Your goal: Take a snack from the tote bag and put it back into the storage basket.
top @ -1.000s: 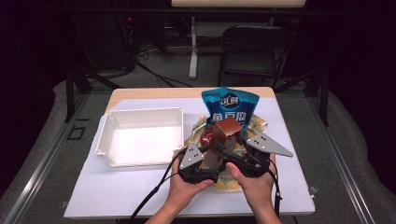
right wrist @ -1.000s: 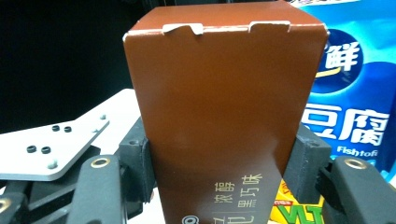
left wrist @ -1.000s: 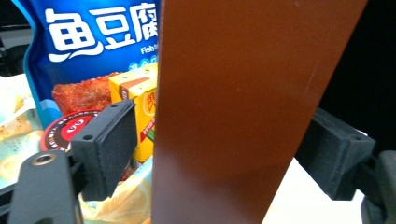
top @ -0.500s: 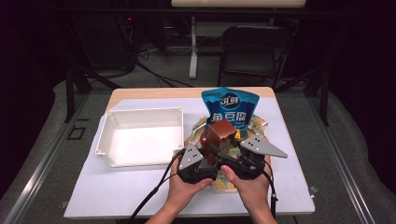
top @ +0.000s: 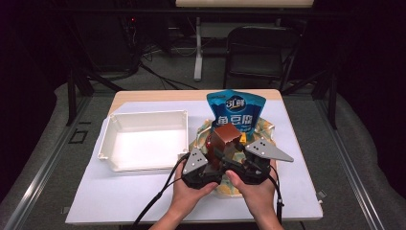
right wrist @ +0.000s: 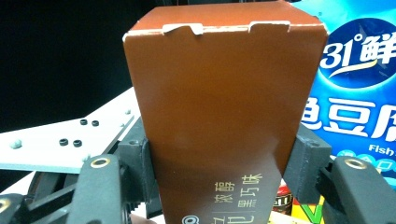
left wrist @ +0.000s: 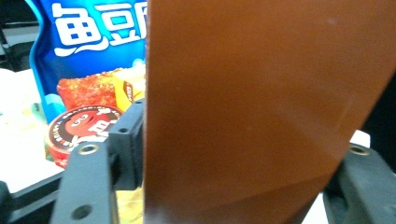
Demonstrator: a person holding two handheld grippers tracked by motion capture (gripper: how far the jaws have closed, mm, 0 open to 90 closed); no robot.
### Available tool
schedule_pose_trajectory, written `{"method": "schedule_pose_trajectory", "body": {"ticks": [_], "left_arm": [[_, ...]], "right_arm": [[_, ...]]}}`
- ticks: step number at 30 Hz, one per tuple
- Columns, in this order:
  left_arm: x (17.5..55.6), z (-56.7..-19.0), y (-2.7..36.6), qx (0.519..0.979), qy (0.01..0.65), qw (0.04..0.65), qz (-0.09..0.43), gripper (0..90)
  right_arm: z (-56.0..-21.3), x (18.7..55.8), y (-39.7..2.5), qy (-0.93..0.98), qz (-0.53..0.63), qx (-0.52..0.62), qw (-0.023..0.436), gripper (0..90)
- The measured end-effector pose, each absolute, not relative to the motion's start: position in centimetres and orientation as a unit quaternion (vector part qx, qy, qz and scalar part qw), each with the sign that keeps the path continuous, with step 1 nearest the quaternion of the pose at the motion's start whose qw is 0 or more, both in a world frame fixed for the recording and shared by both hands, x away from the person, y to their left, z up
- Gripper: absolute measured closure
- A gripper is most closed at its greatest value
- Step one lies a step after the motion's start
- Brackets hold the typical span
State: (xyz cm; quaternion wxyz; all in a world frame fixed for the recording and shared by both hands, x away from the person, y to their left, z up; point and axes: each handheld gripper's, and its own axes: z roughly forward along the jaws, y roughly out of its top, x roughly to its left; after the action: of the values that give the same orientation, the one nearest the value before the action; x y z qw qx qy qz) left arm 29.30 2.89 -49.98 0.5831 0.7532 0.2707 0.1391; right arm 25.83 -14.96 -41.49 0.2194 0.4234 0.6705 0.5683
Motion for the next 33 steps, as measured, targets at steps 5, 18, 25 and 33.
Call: {"method": "schedule_pose_trajectory", "body": {"ticks": [5,18,25,33], "left_arm": [[29.3,-50.0,2.9,0.756,0.272,0.580,0.139,40.9],[29.6,-50.1,4.1,0.748,0.304,0.571,0.148,43.6],[29.7,-50.0,5.3,0.746,0.310,0.571,0.146,43.7],[29.6,-49.9,6.8,0.741,0.324,0.568,0.156,43.6]], "right_arm": [[-41.6,25.9,-15.0,0.673,0.568,0.420,0.219,37.5],[-41.3,25.7,-14.8,0.676,0.582,0.387,0.235,22.8],[-41.3,25.8,-15.1,0.676,0.581,0.384,0.242,20.6],[-42.0,26.0,-15.9,0.675,0.573,0.392,0.248,20.8]]}}
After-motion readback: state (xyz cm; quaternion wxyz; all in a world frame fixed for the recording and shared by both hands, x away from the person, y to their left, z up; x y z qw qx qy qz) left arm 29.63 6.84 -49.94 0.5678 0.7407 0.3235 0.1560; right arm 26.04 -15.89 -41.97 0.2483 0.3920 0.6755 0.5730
